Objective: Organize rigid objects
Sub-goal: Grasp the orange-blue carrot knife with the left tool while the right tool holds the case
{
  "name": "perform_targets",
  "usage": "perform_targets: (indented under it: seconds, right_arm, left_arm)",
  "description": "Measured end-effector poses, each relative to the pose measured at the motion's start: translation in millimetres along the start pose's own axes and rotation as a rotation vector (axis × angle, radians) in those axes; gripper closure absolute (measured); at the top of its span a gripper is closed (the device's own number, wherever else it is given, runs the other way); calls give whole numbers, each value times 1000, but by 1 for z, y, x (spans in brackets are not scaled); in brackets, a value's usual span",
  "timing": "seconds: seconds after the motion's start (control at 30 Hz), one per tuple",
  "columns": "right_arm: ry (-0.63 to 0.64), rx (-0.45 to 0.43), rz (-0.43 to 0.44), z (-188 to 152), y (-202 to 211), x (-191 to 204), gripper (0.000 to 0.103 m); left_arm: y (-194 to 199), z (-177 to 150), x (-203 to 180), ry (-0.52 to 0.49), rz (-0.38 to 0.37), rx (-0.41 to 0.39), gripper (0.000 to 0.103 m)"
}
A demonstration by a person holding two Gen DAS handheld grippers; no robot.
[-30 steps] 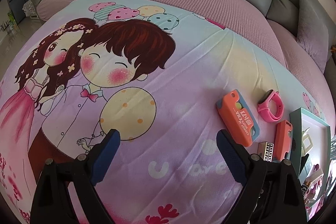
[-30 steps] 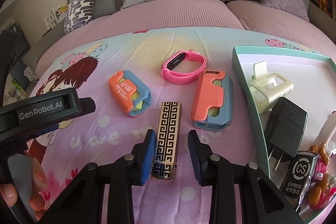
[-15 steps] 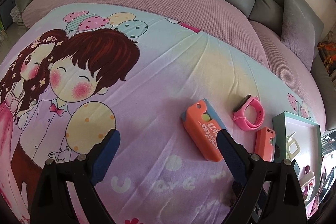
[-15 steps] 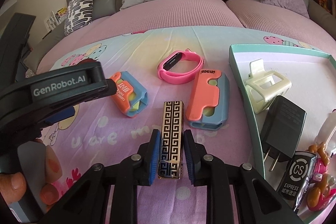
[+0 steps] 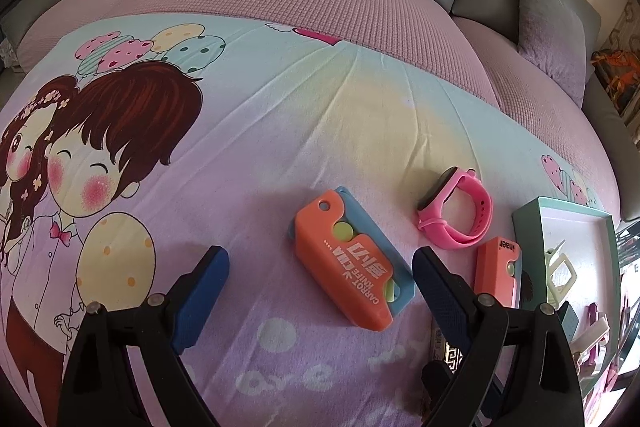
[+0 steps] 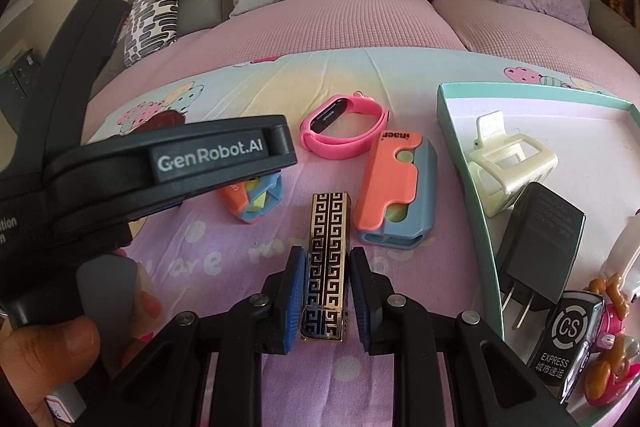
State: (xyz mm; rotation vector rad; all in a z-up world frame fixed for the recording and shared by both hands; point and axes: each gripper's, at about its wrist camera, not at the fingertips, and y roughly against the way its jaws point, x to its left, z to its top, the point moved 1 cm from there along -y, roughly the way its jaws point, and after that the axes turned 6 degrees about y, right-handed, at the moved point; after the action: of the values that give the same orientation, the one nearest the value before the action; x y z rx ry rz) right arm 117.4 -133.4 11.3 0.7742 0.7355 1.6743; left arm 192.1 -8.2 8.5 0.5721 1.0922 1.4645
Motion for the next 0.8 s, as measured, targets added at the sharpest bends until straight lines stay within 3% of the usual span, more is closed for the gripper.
perform_targets:
  seconds: [0.23,0.33,0.5,0.67,0.73,0.8]
  right_arm:
    - [-1,0,1,0,0,0,79]
    - [0,0,0,0,0,0,79]
    - [0,1,0,0,0,-1,79]
    - [4,5,-1,0,-1,0,79]
    - [5,5,-1,0,-2,0,79]
    - [6,5,-1,-1,-2,0,79]
  left_arm:
    - [-2,0,-3,-15,17,-5,10]
    - [-3,1,3,19,18,3,10]
    - [3,0,15,28,84,4,10]
    - [8,2,30,70,90,-14,11]
    - [7,2,31,72,74,-16,14]
    - [8,3,29,71,60,-23,26]
